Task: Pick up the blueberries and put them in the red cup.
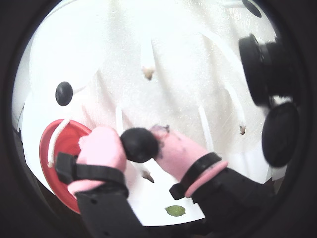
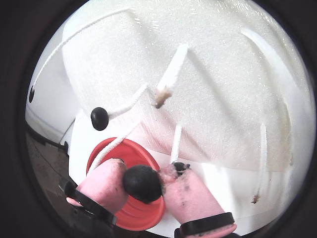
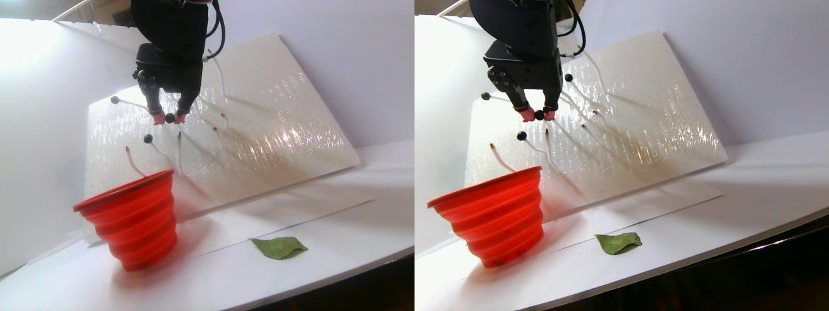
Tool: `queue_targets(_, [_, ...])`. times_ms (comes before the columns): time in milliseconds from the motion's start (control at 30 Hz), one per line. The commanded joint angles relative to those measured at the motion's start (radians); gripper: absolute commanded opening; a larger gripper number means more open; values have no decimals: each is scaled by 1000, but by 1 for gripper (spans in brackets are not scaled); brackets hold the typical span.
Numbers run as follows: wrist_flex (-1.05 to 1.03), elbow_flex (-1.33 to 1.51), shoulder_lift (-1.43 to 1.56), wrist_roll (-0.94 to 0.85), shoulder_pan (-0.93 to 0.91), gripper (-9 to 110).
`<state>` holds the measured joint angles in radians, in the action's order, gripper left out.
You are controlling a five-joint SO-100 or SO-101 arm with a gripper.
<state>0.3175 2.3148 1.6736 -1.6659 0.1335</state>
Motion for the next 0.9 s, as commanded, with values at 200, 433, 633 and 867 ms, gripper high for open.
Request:
queue_targets(200, [-100, 23, 190, 21, 63, 11])
queue_targets(433, [-172, 44, 249, 40, 95, 11])
queue_targets(633, [-195, 80, 278, 51, 138, 11])
queue_targets(867, [-207, 117, 285, 71, 179, 11])
